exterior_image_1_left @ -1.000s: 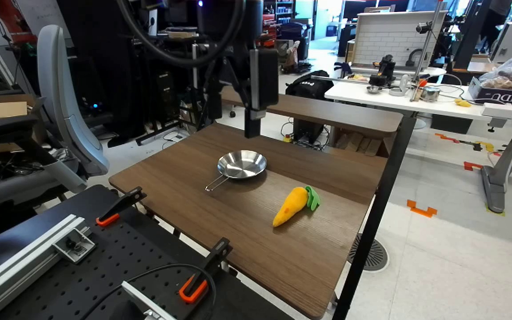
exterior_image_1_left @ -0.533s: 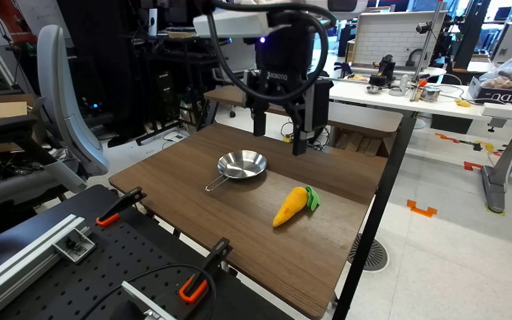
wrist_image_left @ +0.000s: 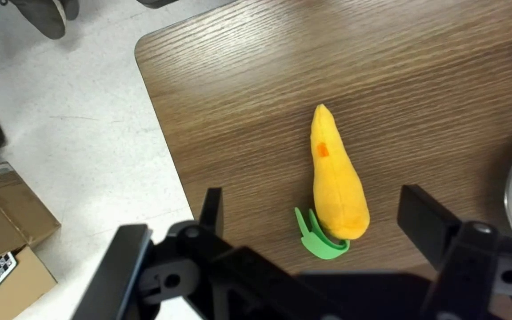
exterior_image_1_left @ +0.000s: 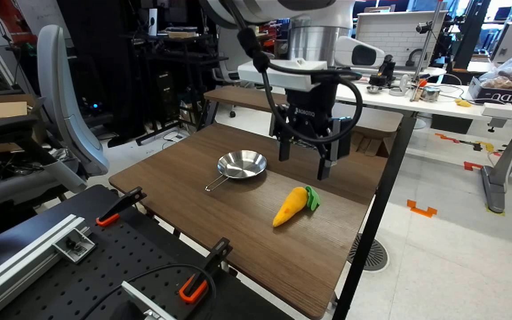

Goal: Put the carrot plush toy on the pan

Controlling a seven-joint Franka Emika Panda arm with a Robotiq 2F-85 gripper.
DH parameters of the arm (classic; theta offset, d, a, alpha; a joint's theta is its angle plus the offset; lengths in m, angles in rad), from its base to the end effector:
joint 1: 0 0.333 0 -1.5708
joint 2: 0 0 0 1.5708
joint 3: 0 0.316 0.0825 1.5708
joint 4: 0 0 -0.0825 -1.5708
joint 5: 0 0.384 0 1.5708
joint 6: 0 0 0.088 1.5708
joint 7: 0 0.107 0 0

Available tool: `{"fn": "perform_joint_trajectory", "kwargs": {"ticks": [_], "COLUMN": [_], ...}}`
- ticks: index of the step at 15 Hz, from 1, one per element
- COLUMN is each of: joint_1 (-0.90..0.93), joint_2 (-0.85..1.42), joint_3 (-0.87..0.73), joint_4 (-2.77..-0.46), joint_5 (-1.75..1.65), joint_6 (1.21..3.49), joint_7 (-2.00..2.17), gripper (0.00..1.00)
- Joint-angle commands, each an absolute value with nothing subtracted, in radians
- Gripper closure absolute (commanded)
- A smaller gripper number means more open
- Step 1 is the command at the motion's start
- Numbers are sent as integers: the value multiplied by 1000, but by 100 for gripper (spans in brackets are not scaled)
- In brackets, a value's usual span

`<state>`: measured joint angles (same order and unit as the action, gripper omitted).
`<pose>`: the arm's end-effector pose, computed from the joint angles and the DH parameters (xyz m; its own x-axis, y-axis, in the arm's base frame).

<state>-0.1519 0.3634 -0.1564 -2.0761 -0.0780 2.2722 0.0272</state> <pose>0.5426 -0.1741 0.2416 0.9471 -0.2764 -0.1634 -0.2609 -0.9591 0.1102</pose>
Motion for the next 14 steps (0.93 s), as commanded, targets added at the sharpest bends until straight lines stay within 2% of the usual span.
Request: {"fn": "perform_joint_trajectory", "kwargs": {"ticks": [1, 14], "joint_1": [-143, -77], "joint_2": [476, 643], "joint_3": [-160, -150], "joint_4": [-1988, -1921], "joint_5": [-106, -158], "joint_6": [2295, 2389], "joint_7": [36, 49], "gripper": [0, 0]}}
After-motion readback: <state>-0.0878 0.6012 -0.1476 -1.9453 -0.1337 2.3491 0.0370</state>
